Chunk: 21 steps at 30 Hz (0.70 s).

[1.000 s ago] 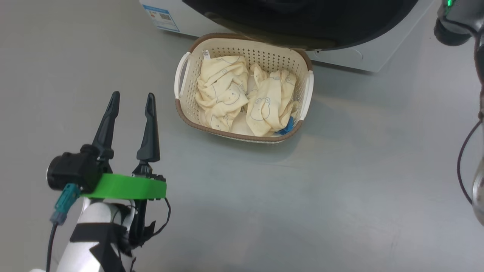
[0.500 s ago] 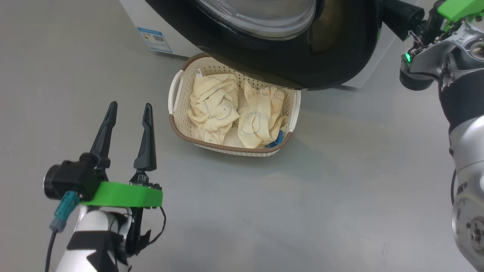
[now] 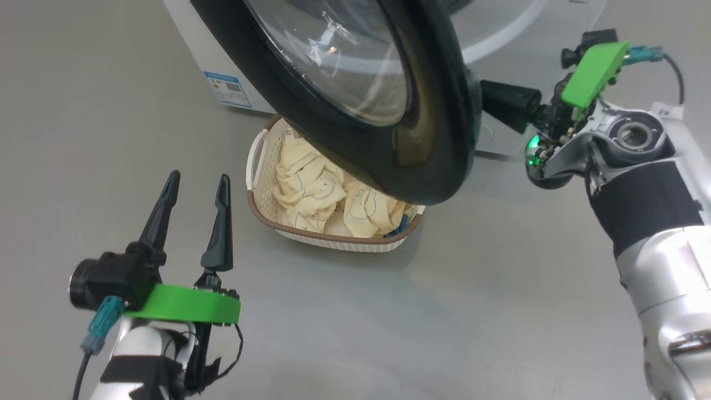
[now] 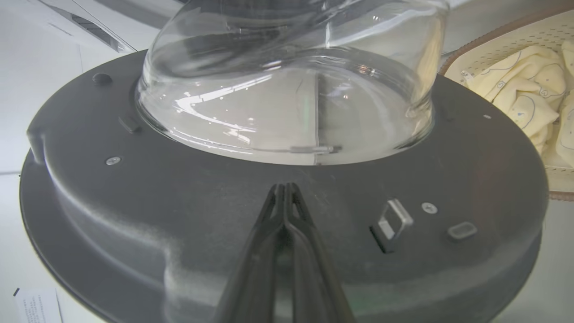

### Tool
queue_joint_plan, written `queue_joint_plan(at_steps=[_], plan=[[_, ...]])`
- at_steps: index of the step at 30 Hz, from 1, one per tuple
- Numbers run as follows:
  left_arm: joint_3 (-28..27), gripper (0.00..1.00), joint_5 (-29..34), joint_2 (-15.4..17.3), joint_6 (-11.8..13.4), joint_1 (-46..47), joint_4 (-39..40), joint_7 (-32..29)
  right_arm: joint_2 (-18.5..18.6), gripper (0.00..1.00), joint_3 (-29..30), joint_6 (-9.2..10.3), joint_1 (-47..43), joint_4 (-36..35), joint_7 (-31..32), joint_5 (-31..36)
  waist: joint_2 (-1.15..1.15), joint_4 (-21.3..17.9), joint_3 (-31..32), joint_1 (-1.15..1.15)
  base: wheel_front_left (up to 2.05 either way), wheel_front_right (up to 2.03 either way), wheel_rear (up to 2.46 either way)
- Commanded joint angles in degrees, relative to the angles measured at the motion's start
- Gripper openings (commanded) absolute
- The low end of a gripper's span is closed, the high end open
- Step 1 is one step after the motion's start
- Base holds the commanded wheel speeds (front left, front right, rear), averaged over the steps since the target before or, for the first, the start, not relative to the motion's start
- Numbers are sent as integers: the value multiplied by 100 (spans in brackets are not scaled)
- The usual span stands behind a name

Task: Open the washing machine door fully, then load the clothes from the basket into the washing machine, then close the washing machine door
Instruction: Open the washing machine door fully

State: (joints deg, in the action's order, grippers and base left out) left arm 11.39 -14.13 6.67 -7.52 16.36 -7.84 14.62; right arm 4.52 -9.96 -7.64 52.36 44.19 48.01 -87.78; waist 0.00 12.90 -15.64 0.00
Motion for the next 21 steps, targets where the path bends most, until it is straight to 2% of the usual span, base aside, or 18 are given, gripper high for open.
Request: queue_joint_plan(at_steps=[1,9,21], plan=[[-171,100,42,194,3,32,139,38,-164,0,-262,15,-63,-326,43,-187,0,-26,67,0,0,0,0],[-91,100,5,277,3,-47,91,38,-164,0,-1472,15,-572,-882,-438,-995,0,-51,235,0,0,0,0],[9,100,-37,197,3,-44,66,38,-164,0,-2823,15,-436,-849,-1312,-1964,0,49,233,0,0,0,0]])
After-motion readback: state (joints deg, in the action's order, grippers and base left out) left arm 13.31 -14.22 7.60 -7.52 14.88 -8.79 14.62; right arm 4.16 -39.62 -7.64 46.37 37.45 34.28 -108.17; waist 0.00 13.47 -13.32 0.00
